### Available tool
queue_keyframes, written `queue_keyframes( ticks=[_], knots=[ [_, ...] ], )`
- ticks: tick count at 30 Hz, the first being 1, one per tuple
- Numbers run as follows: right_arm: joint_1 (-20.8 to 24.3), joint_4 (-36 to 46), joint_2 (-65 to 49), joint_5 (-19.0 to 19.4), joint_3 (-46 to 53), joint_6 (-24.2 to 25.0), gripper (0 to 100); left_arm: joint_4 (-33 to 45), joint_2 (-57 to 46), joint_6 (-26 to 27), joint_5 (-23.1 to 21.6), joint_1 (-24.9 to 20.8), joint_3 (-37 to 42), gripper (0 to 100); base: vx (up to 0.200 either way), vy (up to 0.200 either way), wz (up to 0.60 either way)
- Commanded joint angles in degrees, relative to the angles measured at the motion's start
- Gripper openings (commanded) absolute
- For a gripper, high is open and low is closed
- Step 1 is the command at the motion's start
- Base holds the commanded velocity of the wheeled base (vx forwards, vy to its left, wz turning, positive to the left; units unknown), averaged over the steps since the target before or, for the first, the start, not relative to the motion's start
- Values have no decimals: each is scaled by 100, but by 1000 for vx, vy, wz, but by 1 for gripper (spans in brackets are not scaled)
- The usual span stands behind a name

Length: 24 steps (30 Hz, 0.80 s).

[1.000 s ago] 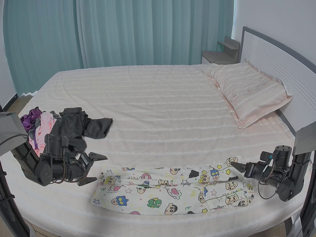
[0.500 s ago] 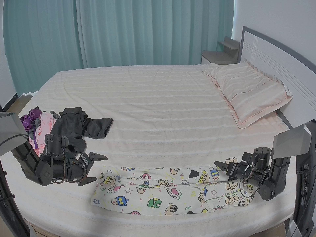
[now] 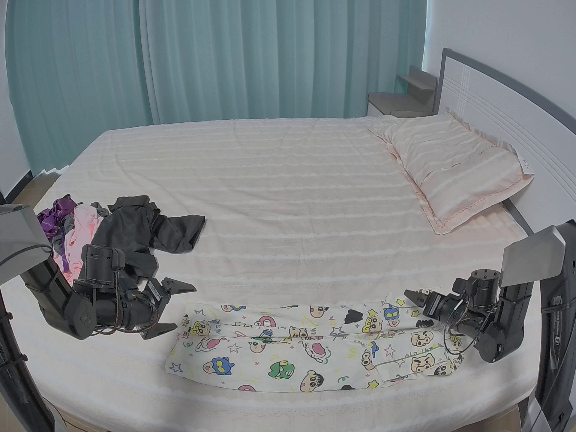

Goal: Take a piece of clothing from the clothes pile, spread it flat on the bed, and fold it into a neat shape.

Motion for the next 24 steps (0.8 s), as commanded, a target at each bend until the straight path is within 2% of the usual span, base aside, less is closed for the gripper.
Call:
queue_keyframes(
  ticks=[1,3,8,10,14,24],
  knots=[
    [71,-72,-878,-317,264,344,100,-11,3,14,-1,-8,44,100,0,0,0],
    [115,-72,-1098,-492,492,520,100,-37,-5,14,-1,-8,61,100,0,0,0],
    [344,-81,-1484,-783,1064,1381,100,-213,12,5,-1,-17,140,100,0,0,0],
    [396,-81,-1511,-888,1169,1636,100,-240,12,5,8,-35,167,100,-200,0,0],
    [519,-81,-1467,-1046,1266,1794,100,-248,21,5,60,-35,167,100,-200,0,0],
    [616,-81,-1502,-1055,1319,1812,100,-275,118,-39,219,-122,88,100,0,0,0]
  ],
)
